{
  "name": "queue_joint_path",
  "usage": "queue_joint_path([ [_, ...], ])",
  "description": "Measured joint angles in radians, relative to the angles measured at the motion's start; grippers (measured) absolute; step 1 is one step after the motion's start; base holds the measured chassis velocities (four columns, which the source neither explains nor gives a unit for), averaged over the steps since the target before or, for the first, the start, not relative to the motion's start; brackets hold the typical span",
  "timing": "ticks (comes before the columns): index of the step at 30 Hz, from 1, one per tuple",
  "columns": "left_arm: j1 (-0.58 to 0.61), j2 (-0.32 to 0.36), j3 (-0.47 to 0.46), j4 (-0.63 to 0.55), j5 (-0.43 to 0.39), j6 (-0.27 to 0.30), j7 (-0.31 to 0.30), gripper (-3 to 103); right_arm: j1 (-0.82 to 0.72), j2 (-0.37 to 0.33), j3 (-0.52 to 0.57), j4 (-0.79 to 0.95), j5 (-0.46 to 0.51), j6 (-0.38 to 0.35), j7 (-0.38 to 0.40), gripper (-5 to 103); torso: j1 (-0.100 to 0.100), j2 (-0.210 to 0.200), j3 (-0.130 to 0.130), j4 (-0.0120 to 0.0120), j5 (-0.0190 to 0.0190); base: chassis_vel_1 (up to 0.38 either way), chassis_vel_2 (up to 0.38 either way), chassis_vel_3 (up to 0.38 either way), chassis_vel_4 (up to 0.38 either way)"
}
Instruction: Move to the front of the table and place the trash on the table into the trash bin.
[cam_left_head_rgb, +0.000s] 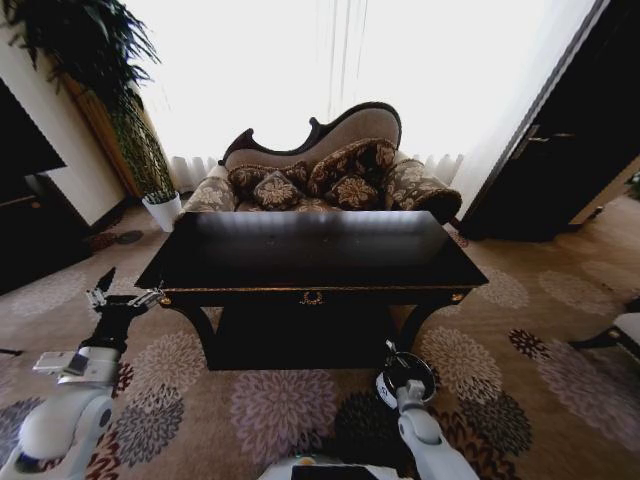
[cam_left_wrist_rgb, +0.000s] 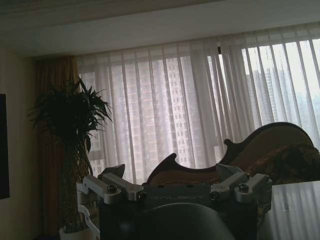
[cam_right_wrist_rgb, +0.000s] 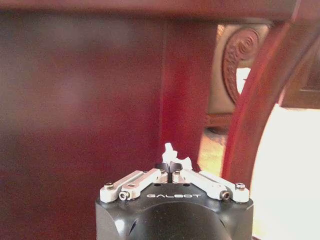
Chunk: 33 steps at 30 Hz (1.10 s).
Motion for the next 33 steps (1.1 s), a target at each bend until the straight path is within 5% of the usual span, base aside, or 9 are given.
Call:
queue_joint_path([
  [23, 0.000, 0.000, 0.000, 0.000, 0.000, 0.000, 0.000, 100, 0.142, -0.049, 0.047, -0.393, 0.052, 0.111, -0.017, -2, 0.000, 0.000, 0.000, 0.0000, -0.0001, 0.000, 0.000, 0.000, 0.000],
  [31, 0.000, 0.000, 0.000, 0.000, 0.000, 0.000, 0.000, 100, 0.134, -0.045, 0.048, -0.384, 0.068, 0.116, -0.031, 29, 0.000, 0.000, 0.000, 0.0000, -0.0002, 0.000, 0.000, 0.000, 0.000],
  [33, 0.000, 0.000, 0.000, 0.000, 0.000, 0.000, 0.000, 100, 0.135, -0.045, 0.047, -0.385, 0.068, 0.119, -0.033, 29, 0.000, 0.000, 0.000, 0.0000, -0.0001, 0.000, 0.000, 0.000, 0.000],
])
